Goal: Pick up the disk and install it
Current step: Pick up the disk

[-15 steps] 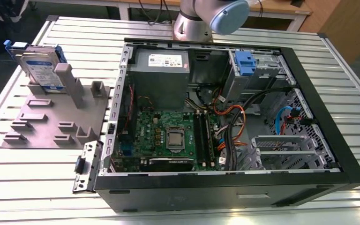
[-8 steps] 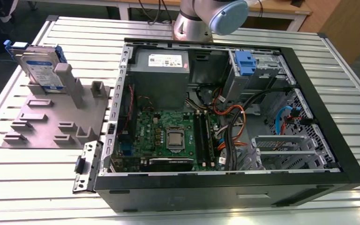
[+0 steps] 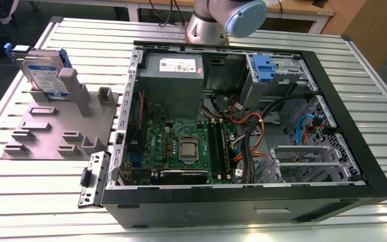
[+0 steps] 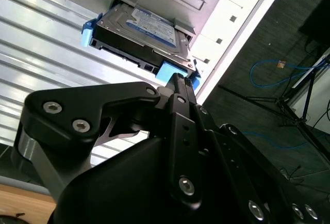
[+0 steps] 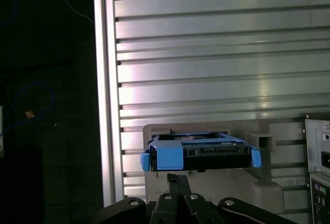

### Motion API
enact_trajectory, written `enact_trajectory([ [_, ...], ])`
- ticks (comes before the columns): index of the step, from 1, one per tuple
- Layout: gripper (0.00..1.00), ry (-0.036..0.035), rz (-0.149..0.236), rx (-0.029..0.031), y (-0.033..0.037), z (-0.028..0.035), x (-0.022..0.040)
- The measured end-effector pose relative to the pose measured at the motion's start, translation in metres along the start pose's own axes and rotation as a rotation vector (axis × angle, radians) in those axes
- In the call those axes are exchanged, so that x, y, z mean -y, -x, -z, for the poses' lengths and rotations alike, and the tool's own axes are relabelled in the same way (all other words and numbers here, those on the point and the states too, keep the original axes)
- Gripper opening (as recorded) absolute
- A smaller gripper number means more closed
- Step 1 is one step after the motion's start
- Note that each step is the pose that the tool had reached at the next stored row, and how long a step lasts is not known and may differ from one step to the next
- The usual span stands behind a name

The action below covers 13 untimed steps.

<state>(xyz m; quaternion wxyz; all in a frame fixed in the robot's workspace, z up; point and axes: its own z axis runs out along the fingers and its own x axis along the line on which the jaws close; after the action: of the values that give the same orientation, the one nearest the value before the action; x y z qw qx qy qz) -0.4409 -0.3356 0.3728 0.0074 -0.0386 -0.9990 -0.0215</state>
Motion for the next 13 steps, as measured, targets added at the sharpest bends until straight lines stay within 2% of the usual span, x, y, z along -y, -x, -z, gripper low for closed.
enact_trajectory([
  [7, 0.11, -0.0001, 0.006, -0.0002, -0.0001, 0.0, 0.0],
  [9, 0.11, -0.0004, 0.026, -0.001, -0.0001, -0.0001, 0.0],
  [13, 0.11, -0.0016, 0.095, -0.004, -0.0001, -0.0001, 0.0],
])
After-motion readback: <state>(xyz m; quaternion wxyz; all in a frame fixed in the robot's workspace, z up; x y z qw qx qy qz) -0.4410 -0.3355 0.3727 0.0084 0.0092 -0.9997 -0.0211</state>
